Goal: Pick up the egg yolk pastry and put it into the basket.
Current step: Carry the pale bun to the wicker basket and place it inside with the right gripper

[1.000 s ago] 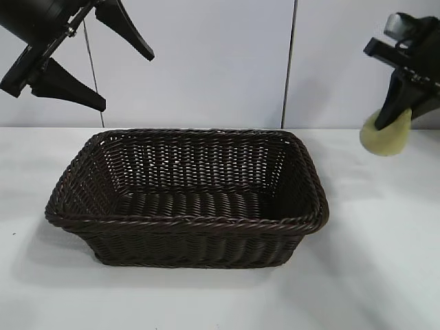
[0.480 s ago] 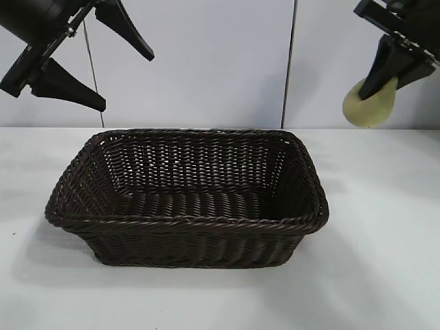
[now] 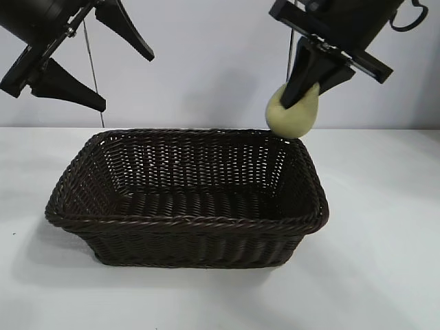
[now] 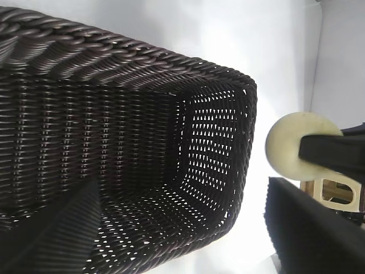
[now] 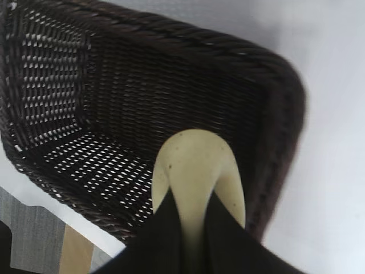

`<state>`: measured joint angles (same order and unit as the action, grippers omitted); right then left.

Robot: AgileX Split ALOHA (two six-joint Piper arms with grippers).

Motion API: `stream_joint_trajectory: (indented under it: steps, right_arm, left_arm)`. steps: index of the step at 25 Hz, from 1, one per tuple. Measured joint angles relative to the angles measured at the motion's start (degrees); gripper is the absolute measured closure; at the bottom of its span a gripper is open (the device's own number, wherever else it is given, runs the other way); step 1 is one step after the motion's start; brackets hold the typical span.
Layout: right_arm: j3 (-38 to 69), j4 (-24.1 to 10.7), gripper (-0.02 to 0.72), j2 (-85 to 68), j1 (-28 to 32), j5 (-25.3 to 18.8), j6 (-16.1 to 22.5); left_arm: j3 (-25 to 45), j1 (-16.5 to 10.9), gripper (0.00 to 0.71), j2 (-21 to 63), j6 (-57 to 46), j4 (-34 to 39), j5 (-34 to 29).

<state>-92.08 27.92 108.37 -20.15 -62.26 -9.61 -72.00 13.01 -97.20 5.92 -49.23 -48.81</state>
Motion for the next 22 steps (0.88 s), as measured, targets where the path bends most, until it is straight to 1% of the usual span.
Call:
stream_joint_trajectory:
  steps: [6,10,22]
  right_arm:
    - [0.0,-0.4,0.669,1.0,-3.0,1.9,0.7]
    - [0.0,-0.8,0.668,3.8,-3.0,2.3,1.8]
    - [0.0,-0.6,0.668,9.3,-3.0,6.6,2.1]
  left_arm:
    - [0.0,0.0,0.136,0.0,0.0,0.0,-0.1]
    - [0.0,0.0,0.136,0.0,0.0,0.0,0.0]
    - [0.0,0.0,0.136,0.0,0.0,0.0,-0.1]
